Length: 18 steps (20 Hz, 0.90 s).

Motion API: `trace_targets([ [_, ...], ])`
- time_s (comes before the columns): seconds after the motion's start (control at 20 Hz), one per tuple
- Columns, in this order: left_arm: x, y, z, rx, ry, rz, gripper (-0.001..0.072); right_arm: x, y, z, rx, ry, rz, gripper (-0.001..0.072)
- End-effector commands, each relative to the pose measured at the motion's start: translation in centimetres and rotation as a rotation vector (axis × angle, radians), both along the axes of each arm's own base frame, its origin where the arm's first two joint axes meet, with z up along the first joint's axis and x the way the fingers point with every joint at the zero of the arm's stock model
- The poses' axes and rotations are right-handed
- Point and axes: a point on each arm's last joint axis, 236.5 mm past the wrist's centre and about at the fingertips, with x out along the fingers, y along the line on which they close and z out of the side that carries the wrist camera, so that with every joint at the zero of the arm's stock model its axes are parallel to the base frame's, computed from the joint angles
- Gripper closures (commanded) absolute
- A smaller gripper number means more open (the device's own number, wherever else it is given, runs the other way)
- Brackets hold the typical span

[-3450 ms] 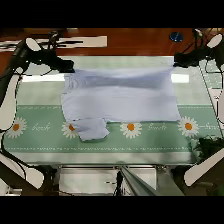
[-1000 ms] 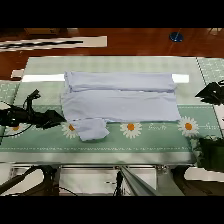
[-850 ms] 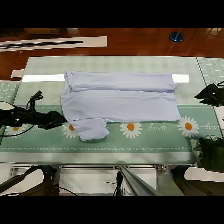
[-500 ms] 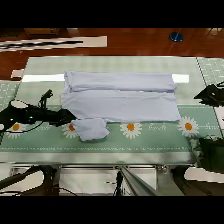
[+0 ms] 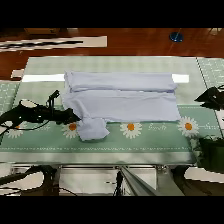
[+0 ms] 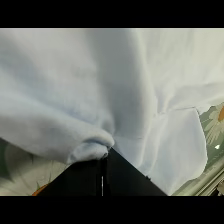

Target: Fold the shirts.

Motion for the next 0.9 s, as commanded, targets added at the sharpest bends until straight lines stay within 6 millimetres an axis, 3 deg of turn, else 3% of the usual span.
trace_targets([
  [0.0, -0.6, 0.5, -0.4, 0.032, 0.0, -0.044, 0.0682, -1.8, 0.1, -1.6, 0.048, 0.052, -0.04, 0.0143],
  [0.4, -0.2, 0.0, 0.0, 0.006, -0.01, -0.03, 0.0682, -3.2, 3.7, -7.8, 0.037, 0.107, -0.045, 0.0166],
  [0.65, -0.4, -0.1, 0.1, -0.001, -0.004, -0.035, 0.0682, -2.0, 7.4, -9.0, 0.025, 0.087, 0.015, 0.0182],
  [0.85, -0.4, -0.2, 0.1, -0.003, -0.008, -0.044, 0.0682, -1.8, 9.9, -8.6, 0.052, 0.1, 0.054, 0.0521],
])
